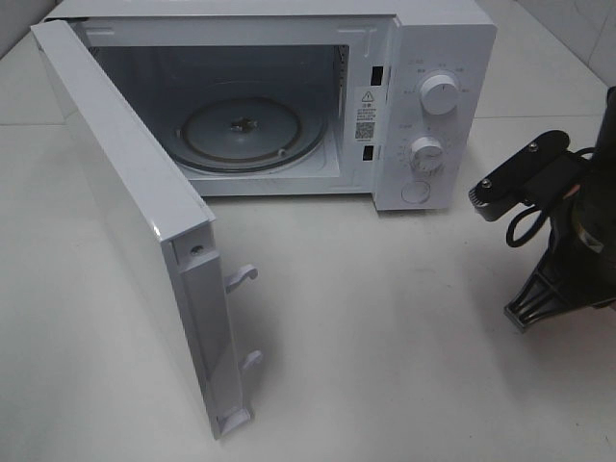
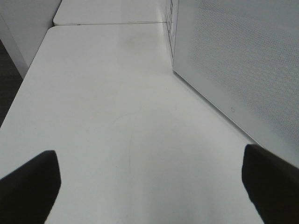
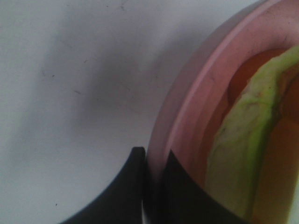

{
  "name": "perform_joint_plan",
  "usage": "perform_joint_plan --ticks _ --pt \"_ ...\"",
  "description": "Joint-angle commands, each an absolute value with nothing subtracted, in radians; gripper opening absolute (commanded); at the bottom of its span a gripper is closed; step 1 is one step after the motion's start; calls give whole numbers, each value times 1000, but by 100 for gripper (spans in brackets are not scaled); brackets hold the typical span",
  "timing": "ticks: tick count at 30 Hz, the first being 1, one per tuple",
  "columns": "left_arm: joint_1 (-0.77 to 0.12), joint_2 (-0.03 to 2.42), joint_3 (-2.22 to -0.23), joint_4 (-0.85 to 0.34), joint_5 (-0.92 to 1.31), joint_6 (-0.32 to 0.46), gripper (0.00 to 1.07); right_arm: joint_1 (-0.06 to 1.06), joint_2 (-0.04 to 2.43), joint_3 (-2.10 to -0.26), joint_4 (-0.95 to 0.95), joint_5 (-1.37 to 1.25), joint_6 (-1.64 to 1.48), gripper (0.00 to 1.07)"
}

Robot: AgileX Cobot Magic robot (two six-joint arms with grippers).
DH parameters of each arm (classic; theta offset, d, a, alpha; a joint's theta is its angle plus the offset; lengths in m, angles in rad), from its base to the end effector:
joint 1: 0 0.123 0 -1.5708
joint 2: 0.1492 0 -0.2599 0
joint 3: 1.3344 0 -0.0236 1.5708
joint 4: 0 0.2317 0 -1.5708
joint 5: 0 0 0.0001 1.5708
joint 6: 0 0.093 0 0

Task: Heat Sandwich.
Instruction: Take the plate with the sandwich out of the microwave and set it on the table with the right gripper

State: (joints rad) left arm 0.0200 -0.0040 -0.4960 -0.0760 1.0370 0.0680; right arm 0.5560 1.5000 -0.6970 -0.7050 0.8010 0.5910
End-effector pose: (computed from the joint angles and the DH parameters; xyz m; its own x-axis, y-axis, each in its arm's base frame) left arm 0.0063 -0.0060 0.2683 -0.4322 0.0206 -0.9015 0.0516 0.9987 -0.0020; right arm 0.2149 0.0825 0.1670 -0.8550 -0.4726 -0.2133 -0.3453 0.8259 -0.4457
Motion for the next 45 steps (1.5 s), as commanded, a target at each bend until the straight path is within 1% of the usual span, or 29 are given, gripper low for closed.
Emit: perform_joint_plan --ticks 1,10,17,24,36,45 --pt "23 -31 -493 -78 1028 64 103 513 1546 -725 -738 835 642 1" --pt "23 -31 -493 -78 1028 64 103 441 1622 -736 -771 792 732 1" --pt "23 -31 -493 -78 1028 64 103 410 1666 -736 -814 763 798 1" --pt "23 -31 -493 -78 1028 64 103 408 1739 -736 -885 734 886 1" --pt "23 -31 -493 -78 1028 64 103 408 1845 -736 -944 658 981 1" --pt "23 -31 -493 -78 1028 64 103 408 1897 -736 -951 613 993 2"
